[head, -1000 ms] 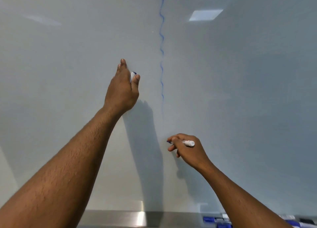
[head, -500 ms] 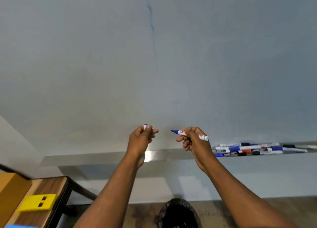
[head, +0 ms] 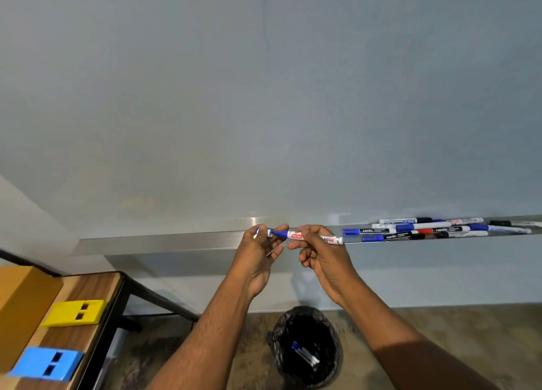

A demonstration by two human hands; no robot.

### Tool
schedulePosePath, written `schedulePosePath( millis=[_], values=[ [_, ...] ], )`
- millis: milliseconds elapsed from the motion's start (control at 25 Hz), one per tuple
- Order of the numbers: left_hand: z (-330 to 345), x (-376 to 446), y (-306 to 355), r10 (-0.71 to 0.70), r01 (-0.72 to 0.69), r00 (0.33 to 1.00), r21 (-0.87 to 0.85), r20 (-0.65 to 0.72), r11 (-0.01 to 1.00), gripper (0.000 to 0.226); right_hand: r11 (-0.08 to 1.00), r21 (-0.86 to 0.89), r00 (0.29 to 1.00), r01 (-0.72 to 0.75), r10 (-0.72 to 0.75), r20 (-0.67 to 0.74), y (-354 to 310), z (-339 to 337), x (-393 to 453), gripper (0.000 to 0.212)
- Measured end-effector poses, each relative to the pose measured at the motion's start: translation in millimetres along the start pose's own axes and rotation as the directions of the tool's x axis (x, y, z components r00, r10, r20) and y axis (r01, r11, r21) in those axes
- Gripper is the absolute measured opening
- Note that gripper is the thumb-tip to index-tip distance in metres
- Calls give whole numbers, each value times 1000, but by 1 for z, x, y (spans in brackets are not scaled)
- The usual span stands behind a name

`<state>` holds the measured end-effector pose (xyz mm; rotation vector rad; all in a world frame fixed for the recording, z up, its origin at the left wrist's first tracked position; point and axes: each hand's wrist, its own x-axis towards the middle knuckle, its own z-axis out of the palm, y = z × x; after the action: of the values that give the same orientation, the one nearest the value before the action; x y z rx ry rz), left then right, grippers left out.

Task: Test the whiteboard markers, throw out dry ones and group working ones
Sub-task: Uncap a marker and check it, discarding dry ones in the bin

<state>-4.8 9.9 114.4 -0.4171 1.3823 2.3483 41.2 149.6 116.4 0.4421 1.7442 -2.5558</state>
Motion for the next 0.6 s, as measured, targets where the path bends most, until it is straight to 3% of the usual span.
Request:
schedulePosePath(
  millis=[120,240,440,600],
  values=[
    [-3,-4,-3,-5,5,1000,-10,-22,1000,10,999,-42,1000,-16,16,10,5,6,1,12],
    [-8,-2,-8,22,-23,992,-5,-128,1000,10,994,-109,1000,14,-13,14,15,15,3,11],
    [-23,1,-14,7,-48,965,-150,-262,987,17,967,-237,996,93,-88,31,33,36,8,9],
    [-46,5,-9,32,-60,957,-89,-289,994,17,986,-164,994,-17,34,105,45,45,18,13]
  ],
)
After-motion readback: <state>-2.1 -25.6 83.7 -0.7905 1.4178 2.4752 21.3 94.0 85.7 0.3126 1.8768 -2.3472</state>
